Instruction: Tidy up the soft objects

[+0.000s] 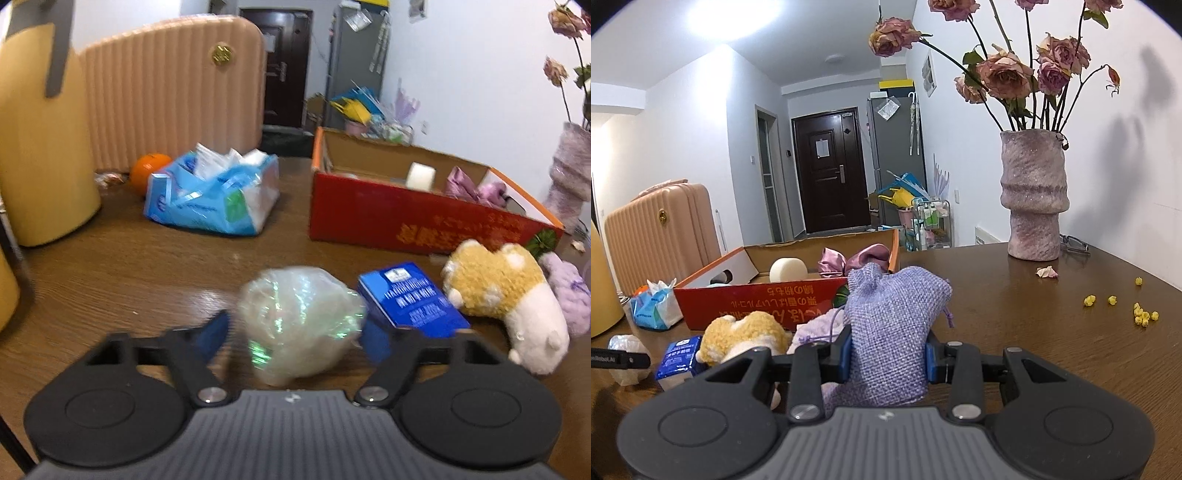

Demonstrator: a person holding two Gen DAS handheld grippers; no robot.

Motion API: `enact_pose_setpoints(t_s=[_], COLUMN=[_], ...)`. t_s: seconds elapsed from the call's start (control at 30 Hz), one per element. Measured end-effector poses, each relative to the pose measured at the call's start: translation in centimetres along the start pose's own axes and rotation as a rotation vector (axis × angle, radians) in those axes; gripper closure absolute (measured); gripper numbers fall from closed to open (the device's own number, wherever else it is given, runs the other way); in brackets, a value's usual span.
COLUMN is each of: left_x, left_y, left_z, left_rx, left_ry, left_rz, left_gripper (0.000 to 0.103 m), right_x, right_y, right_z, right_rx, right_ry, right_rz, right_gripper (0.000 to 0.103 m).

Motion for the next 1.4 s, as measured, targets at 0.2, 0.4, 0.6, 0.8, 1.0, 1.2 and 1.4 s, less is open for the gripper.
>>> enact_pose_setpoints(t_s=[0.2,0.4,0.6,0.8,1.0,1.2,1.4], left_x=[-0.1,0.0,0.6,1.0,1.2,1.4,1.6], left_y=[0.1,1.0,1.8,3.1,4.3,5.0,5.4], left_z=[0.1,0.1,-0.3,0.2,1.1,2.0,2.8], left_rx=[-0.016,0.019,0.041,0.040,0.024,0.012,0.006], left_ry=[-0.004,0.000,0.045,0.075,0.093,0.106,0.117], left_rz=[0.000,0.047,0.088,0.134,0.162,0.183,0.196], left_gripper=[0.057,0.057,0.057,0.057,0.057,0.057,0.057], right_x=[0.1,0.0,0.2,0.4,0.6,0.7,1.1], right_y=[0.1,0.1,0.2,0.0,-0.3,-0.9,-1.5], right_z=[-0.1,-0.4,-0.6,-1.2,-2.6,-4.0,-4.8], right_rx=[0.002,0.002,-0.001,0.004,0.022,0.035,0.043], right_ry=[0.006,0.023,0.030,0.018,0.032,0.049,0.059], right_rz=[0.006,0.016,0.041,0.073,0.101,0.125,0.145], right_gripper=[0.068,0.068,0.068,0.068,0.068,0.068,0.068])
Point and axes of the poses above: each gripper's, at about its wrist camera, not at the fingertips, and y roughly against the way its jaws point, z to its right, x to its top, the point moved 1 cm from there along -y, roughly the way its jaws point, and after that the axes turned 15 degrees about x, right-handed, at the moved point
